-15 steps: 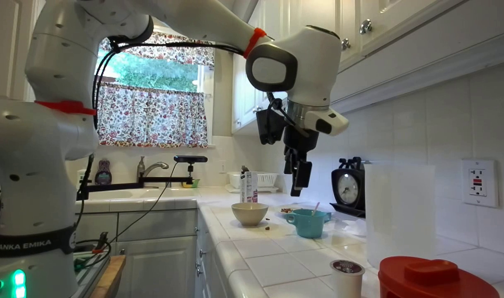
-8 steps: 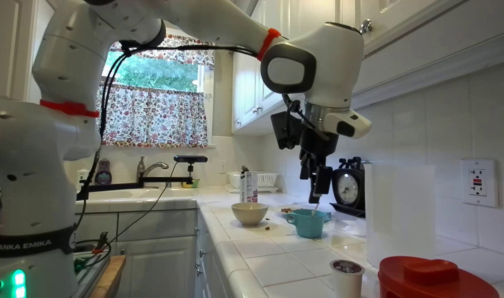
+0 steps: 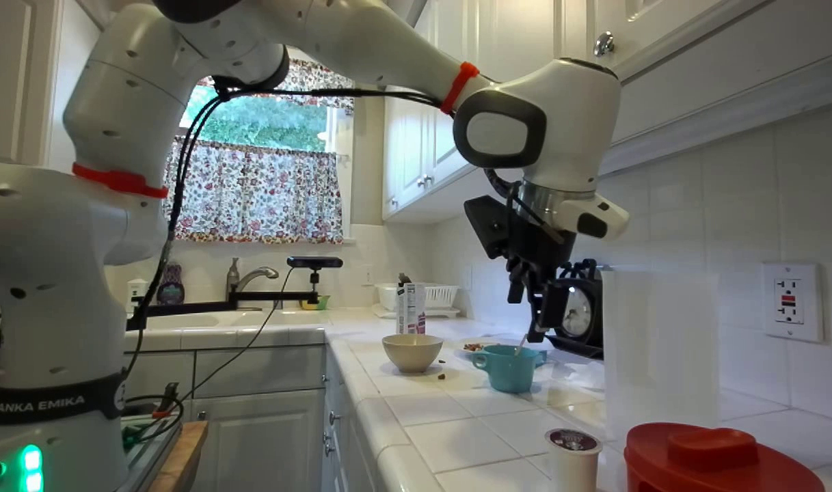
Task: Use the straw to stir in the brown bowl
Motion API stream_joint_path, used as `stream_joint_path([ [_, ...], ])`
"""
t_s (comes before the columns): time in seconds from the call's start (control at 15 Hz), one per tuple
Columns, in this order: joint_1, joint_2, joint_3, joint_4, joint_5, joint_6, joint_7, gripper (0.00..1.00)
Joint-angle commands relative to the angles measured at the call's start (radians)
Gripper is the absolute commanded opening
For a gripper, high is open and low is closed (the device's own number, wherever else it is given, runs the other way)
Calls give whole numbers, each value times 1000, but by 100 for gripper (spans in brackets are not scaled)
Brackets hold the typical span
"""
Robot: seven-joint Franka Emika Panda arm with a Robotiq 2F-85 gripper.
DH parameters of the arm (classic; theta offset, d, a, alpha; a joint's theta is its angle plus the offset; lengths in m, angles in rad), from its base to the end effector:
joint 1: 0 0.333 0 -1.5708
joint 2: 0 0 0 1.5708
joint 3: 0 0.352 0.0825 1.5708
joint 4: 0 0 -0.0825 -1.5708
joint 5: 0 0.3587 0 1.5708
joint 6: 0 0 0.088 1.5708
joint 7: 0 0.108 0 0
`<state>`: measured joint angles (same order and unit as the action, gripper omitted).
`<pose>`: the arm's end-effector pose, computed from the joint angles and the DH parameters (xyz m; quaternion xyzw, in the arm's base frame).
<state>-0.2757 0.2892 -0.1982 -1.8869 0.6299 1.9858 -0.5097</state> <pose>0.5491 -0.2301 0.3989 -0.9571 0.1320 -0.0406 0.2547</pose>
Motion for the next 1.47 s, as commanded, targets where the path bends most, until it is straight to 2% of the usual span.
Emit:
stream_joint_path([
  [0.0,-21,0,20,4,-7,-1,4,100],
  [0.33,-13,-31,21,-50,-26,92,-20,100],
  [0.8,-1,-31,57,-97,-34,170,-24,100],
  [1.33,14,-23,103,-97,-43,271,-30,100],
  [1.4,13,-23,106,-97,-44,277,-29,93],
])
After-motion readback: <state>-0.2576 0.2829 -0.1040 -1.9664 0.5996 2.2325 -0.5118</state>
